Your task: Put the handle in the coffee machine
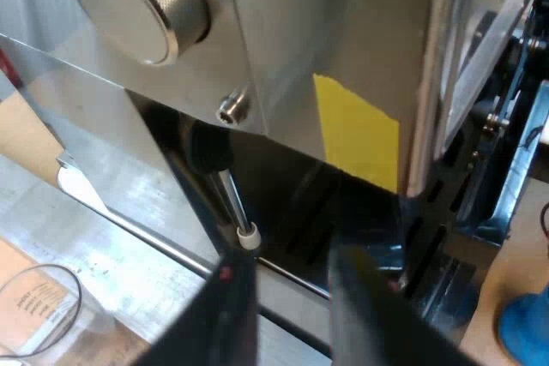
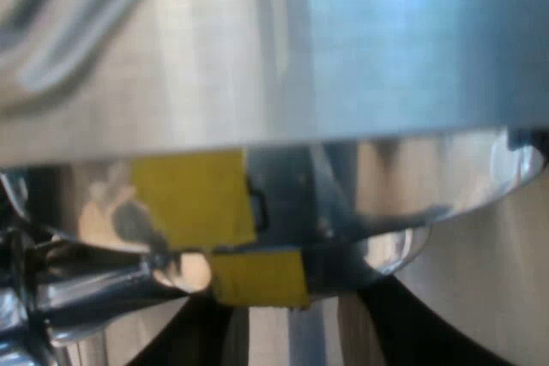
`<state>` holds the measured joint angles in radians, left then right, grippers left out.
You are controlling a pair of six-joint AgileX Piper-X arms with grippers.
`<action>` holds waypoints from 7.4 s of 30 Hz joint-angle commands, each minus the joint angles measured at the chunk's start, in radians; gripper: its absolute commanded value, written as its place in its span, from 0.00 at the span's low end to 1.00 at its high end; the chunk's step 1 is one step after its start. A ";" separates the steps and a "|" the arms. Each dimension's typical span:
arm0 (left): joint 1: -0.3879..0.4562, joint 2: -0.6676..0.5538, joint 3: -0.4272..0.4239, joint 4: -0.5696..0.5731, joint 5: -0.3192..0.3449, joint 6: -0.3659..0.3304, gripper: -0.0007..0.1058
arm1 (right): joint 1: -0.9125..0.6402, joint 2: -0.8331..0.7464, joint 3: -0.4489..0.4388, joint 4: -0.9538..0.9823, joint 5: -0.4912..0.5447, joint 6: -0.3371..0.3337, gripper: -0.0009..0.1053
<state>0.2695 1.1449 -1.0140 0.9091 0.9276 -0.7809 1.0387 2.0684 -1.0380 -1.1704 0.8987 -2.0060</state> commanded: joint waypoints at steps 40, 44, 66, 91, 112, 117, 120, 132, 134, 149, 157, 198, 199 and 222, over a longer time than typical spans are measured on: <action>-0.170 0.175 -0.015 0.069 -0.321 -0.005 0.01 | 0.003 -0.158 -0.029 -0.071 -0.043 -0.017 0.27; -0.187 0.175 -0.015 0.114 -0.300 -0.006 0.01 | 0.003 -0.158 -0.029 -0.071 -0.043 -0.017 0.27; -0.232 0.175 -0.015 0.207 -0.240 -0.181 0.01 | 0.003 -0.158 -0.029 -0.071 -0.041 -0.049 0.27; -0.391 0.087 0.071 0.133 -0.307 -0.365 0.01 | 0.046 -0.196 0.039 -0.010 0.024 -0.071 0.27; -0.441 0.087 0.071 0.164 -0.316 -0.408 0.01 | 0.197 -0.452 0.373 0.003 0.168 -0.063 0.27; -0.461 0.084 0.071 0.163 -0.330 -0.429 0.01 | 0.255 -0.517 0.421 0.008 0.191 -0.063 0.27; -0.461 0.079 0.071 0.163 -0.330 -0.432 0.01 | 0.284 -0.557 0.439 0.016 0.190 -0.063 0.27; -0.461 0.009 0.076 0.121 -0.330 -0.508 0.01 | 0.303 -0.788 0.449 0.538 0.010 0.178 0.27; -0.461 -0.002 0.078 0.118 -0.330 -0.514 0.01 | 0.303 -0.836 0.449 0.621 -0.018 0.192 0.27; -0.630 -0.025 0.078 0.136 -0.405 -0.575 0.01 | 0.303 -1.124 0.449 1.030 -0.124 0.245 0.27; -0.725 -0.061 0.078 0.133 -0.412 -0.598 0.01 | 0.303 -1.219 0.445 1.199 -0.239 0.313 0.27; -0.650 -0.114 0.080 0.171 -0.521 -0.511 0.01 | 0.303 -1.277 0.445 1.317 -0.294 0.357 0.27; -0.568 -0.150 0.080 0.175 -0.520 -0.501 0.01 | 0.303 -1.277 0.445 1.317 -0.312 0.357 0.27; -0.208 -0.447 0.078 0.249 -0.534 -0.547 0.60 | 0.283 -1.277 0.412 1.369 -0.454 0.410 0.63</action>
<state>0.0587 0.7036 -0.9263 1.1581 0.3933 -1.3167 1.3271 0.8036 -0.6068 0.1882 0.4835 -1.6002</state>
